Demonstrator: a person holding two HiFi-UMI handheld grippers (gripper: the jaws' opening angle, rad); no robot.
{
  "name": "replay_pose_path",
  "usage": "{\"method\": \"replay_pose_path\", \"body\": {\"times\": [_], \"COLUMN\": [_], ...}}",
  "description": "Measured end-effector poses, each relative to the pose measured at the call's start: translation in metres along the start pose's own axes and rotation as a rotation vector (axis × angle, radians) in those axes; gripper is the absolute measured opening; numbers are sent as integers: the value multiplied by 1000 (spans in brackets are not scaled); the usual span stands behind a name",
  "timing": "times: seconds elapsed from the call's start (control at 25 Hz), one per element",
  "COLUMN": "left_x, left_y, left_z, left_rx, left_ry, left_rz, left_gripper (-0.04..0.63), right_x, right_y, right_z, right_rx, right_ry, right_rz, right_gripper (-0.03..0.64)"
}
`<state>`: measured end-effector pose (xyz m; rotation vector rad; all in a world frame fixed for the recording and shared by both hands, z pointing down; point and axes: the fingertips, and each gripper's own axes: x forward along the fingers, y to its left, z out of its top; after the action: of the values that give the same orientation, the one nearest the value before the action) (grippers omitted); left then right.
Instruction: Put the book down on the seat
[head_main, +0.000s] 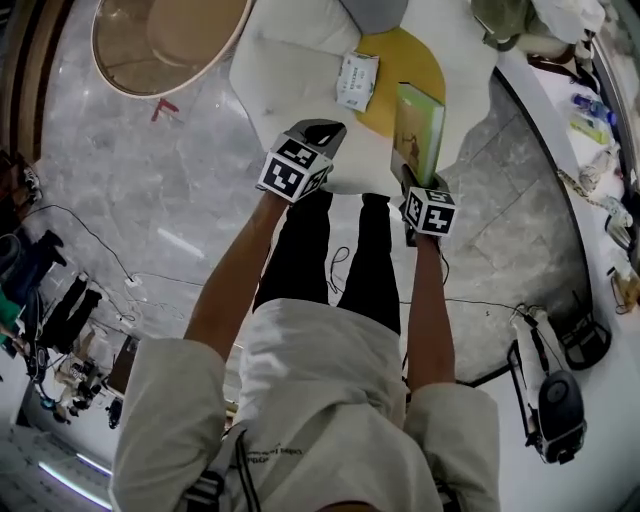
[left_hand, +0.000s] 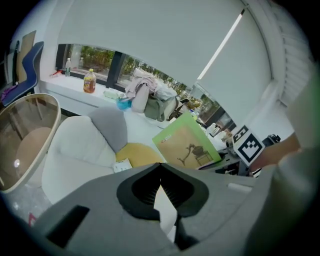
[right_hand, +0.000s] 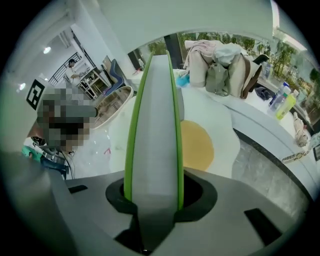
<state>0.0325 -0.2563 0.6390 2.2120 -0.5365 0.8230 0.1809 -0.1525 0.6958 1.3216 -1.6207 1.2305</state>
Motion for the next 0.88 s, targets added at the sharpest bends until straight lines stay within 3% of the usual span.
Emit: {"method": "replay_pose_path", "body": {"times": [0.36, 0.56, 0.88], "left_x": [58, 93, 142], "left_y": [23, 38, 43], "left_z": [-44, -79, -105], "left_rx": [63, 65, 12], "left_ry": [52, 108, 101], "left_rz": [-10, 9, 69], "left_gripper": [8, 8, 8], "right_x": [70, 105, 146], "right_y": [-16, -32, -57], "right_z": [-16, -27, -49], "right_rx": [21, 40, -41], "right_ry": [3, 2, 16], "right_rz": [41, 85, 188], "right_gripper": [133, 133, 133]}}
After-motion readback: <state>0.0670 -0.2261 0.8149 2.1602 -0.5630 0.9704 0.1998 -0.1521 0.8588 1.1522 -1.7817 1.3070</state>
